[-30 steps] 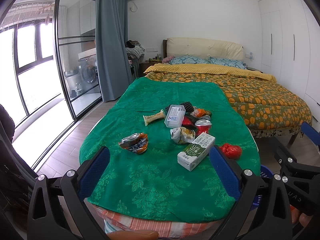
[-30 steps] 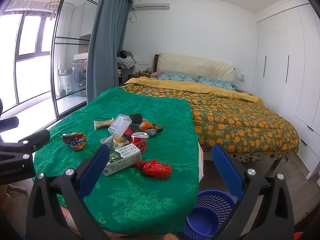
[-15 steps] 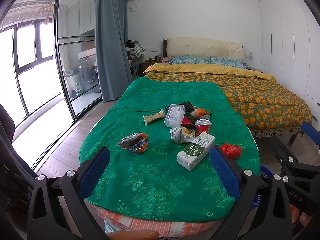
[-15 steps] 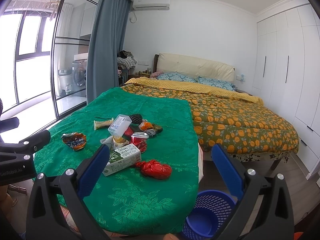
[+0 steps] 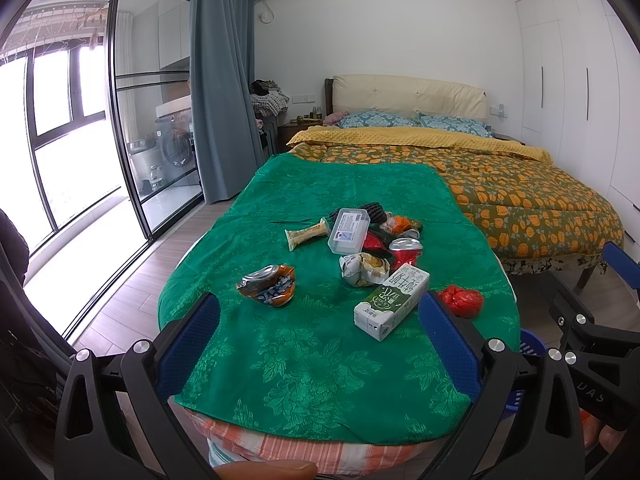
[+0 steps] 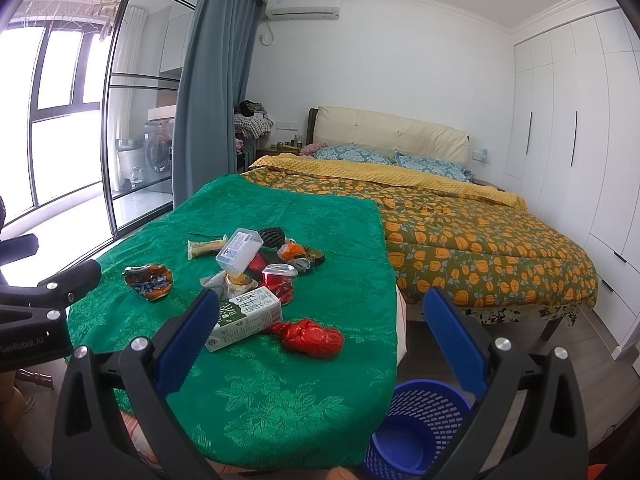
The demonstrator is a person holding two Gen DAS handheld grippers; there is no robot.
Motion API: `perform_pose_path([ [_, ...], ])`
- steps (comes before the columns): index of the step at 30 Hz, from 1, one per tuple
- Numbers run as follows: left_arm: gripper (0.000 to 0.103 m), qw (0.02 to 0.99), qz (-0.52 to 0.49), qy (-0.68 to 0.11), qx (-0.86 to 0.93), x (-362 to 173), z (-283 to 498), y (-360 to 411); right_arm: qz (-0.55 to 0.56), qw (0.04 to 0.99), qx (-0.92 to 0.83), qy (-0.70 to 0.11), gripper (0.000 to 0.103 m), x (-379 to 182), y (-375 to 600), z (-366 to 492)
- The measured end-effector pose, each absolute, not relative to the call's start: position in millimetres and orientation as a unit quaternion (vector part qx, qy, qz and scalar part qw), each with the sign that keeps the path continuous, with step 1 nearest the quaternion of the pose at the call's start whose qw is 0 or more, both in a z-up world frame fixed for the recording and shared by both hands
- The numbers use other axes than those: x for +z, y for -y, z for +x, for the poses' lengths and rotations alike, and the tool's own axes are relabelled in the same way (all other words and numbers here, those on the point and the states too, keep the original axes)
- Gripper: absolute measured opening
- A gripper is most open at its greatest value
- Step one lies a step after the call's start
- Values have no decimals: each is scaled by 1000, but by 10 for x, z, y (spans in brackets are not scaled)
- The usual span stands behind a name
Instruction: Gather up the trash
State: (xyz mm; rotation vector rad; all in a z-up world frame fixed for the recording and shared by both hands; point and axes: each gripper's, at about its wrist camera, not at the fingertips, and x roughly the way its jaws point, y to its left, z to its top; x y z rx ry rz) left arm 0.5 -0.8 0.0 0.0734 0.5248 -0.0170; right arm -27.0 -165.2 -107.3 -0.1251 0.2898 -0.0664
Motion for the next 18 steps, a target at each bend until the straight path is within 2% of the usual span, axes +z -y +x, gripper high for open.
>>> perform_pose_path([
  [18, 99, 965, 36, -260, -8, 0, 5, 8, -63, 987, -33, -144, 98, -1079, 1647, -268],
])
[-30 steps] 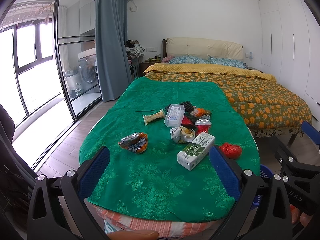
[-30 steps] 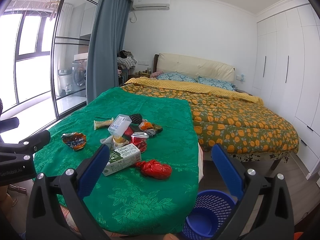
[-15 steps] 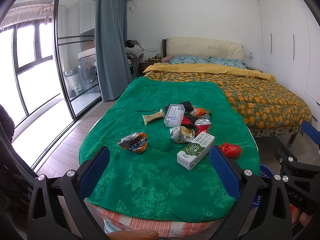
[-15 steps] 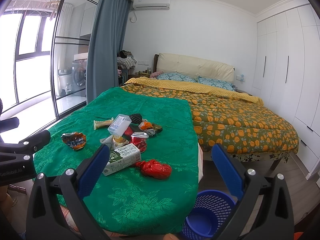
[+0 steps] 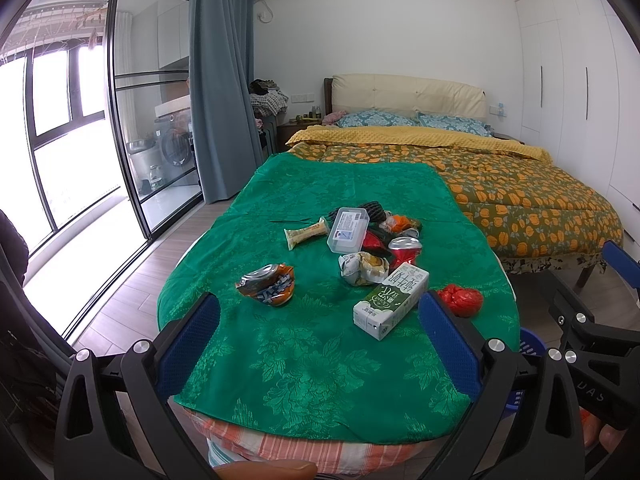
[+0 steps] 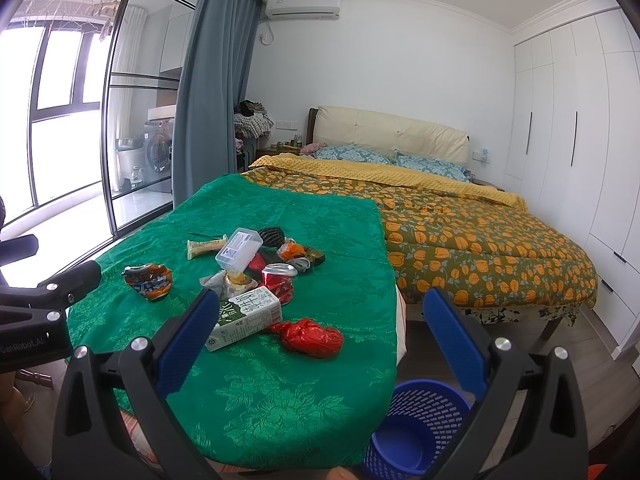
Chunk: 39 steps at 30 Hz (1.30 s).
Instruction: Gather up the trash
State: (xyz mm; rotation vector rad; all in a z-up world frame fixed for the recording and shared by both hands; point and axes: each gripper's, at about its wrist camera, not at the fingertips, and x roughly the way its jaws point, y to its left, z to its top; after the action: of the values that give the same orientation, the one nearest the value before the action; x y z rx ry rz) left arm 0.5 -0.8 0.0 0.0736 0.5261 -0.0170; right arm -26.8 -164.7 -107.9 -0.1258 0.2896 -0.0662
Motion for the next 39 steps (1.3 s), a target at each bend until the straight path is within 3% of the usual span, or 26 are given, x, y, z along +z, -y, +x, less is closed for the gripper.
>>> perform_pose_path([
  [39, 99, 964, 37, -262, -8, -112, -101, 33, -63, 987, -34, -144, 98, -1086, 1648, -260],
])
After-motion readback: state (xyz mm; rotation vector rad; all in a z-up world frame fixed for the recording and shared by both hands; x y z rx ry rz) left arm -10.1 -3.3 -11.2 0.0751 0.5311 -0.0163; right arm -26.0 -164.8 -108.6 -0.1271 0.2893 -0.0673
